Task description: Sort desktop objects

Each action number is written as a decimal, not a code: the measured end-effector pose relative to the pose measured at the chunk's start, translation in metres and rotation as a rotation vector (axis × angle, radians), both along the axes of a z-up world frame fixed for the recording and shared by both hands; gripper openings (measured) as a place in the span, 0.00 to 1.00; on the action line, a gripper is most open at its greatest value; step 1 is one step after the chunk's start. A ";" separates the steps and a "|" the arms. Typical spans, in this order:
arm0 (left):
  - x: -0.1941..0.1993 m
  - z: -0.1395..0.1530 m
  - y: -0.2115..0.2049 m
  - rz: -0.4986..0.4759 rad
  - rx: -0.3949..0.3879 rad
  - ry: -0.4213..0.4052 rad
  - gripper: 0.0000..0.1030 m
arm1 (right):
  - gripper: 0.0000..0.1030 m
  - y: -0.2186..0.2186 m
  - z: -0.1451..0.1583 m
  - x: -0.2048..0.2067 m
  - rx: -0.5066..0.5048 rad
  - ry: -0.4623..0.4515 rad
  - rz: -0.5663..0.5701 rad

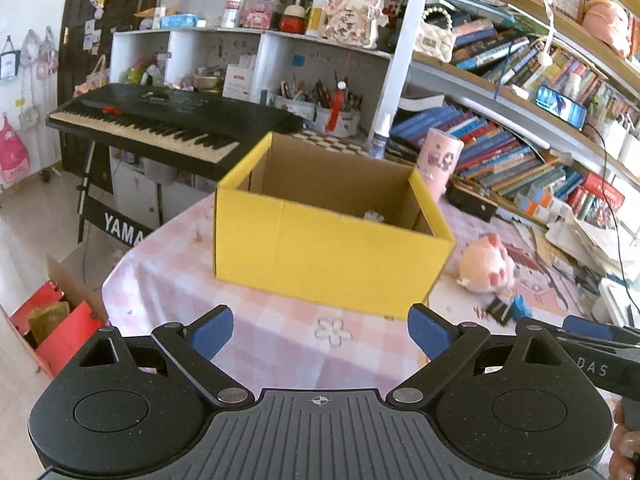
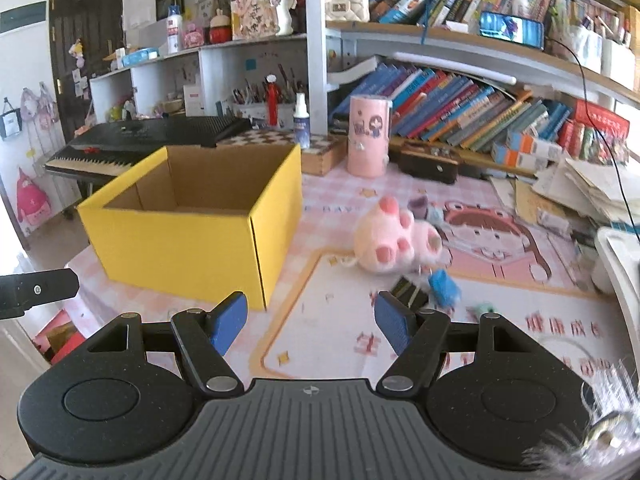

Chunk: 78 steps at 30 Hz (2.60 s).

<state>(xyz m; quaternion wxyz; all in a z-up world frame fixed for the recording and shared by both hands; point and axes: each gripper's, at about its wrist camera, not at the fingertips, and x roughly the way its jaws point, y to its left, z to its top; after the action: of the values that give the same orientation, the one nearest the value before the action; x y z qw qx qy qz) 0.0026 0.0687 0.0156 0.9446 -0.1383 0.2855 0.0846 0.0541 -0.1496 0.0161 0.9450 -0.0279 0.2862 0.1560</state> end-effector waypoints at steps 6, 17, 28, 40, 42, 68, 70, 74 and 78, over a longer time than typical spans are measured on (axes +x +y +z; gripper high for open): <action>-0.011 -0.004 -0.010 -0.043 0.011 0.021 0.93 | 0.66 0.003 -0.012 -0.022 -0.019 0.039 -0.007; -0.026 -0.011 -0.020 -0.110 0.020 0.037 0.93 | 0.69 0.014 -0.017 -0.048 -0.054 0.041 0.023; -0.030 -0.019 -0.026 -0.163 -0.006 0.058 0.93 | 0.72 0.009 -0.025 -0.063 -0.081 0.084 -0.010; -0.022 -0.021 -0.039 -0.234 0.002 0.069 0.93 | 0.73 -0.007 -0.029 -0.066 -0.076 0.108 -0.094; -0.020 -0.021 -0.042 -0.246 0.004 0.071 0.93 | 0.73 -0.010 -0.030 -0.066 -0.076 0.111 -0.103; 0.004 -0.022 -0.083 -0.359 0.005 0.083 0.93 | 0.76 -0.053 -0.033 -0.061 -0.081 0.141 -0.213; 0.005 -0.022 -0.085 -0.363 0.004 0.082 0.93 | 0.76 -0.055 -0.033 -0.061 -0.083 0.141 -0.215; 0.007 -0.022 -0.089 -0.372 0.001 0.084 0.93 | 0.76 -0.059 -0.033 -0.060 -0.085 0.146 -0.222; 0.008 -0.022 -0.093 -0.381 0.004 0.083 0.93 | 0.76 -0.062 -0.034 -0.060 -0.084 0.150 -0.230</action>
<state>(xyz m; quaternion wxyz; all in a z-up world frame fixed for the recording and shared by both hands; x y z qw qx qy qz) 0.0107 -0.0244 -0.0062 0.9312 -0.0762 0.3451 -0.0892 -0.0060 -0.2116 -0.0175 0.9305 -0.0227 0.3637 0.0363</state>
